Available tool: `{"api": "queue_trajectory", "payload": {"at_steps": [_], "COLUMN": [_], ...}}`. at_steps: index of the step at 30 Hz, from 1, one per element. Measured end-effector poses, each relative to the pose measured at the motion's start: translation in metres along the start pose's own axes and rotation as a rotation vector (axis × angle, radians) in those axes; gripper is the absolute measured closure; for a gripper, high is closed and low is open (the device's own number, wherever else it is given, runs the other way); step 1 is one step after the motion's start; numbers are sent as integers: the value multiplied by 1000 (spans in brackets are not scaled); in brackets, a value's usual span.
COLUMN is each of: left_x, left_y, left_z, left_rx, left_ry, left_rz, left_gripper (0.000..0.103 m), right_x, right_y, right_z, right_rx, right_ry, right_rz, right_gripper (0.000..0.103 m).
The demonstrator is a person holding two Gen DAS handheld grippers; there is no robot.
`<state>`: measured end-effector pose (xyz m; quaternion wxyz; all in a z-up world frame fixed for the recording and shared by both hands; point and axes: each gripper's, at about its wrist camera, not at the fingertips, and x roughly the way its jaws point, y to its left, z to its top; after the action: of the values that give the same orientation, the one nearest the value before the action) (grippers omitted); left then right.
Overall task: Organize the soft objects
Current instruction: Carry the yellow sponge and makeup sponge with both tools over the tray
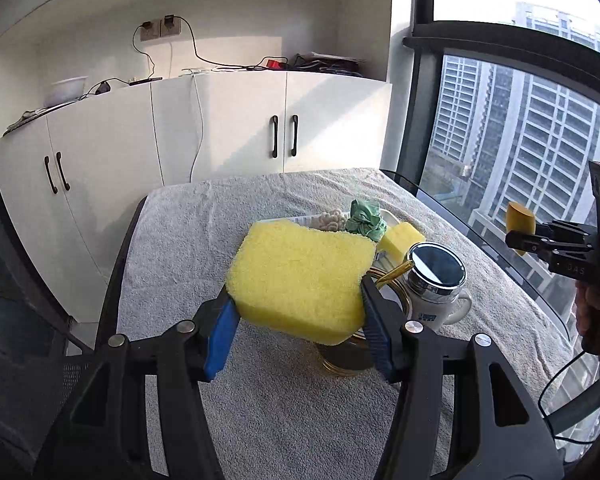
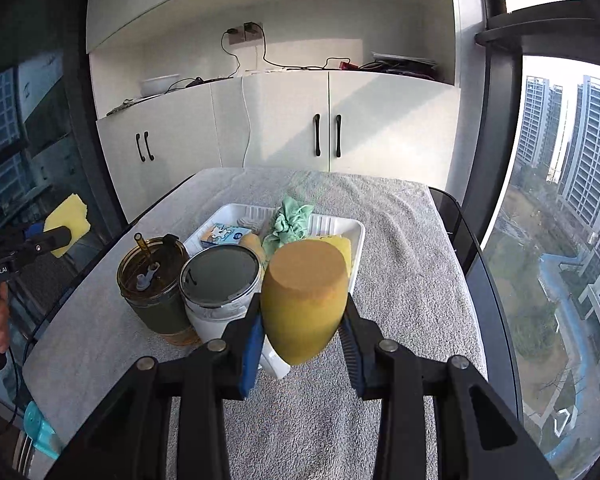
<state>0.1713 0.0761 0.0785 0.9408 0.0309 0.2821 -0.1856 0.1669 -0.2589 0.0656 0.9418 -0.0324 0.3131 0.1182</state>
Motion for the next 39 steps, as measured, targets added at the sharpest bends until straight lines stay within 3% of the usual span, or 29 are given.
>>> {"api": "queue_trajectory", "payload": {"at_steps": [8, 14, 20, 26, 33, 39], "left_x": [60, 116, 164, 193, 214, 215], "left_y": [24, 26, 21, 28, 26, 29], "left_z": [54, 68, 56, 41, 26, 25], "left_rx": [44, 91, 159, 153, 174, 157], "left_ry": [32, 95, 171, 215, 256, 251], "left_rz": [-44, -98, -168, -214, -283, -313], "left_gripper": [49, 49, 49, 49, 49, 49], "right_x": [34, 78, 125, 167, 191, 200], "right_y": [-16, -24, -24, -24, -19, -10], "right_z": [55, 79, 78, 65, 57, 51], "right_rx": [-83, -110, -137, -149, -169, -218], "right_ry": [18, 81, 162, 235, 286, 309], "right_rz": [-4, 33, 82, 151, 263, 295], "right_gripper": [65, 65, 65, 65, 65, 65]}}
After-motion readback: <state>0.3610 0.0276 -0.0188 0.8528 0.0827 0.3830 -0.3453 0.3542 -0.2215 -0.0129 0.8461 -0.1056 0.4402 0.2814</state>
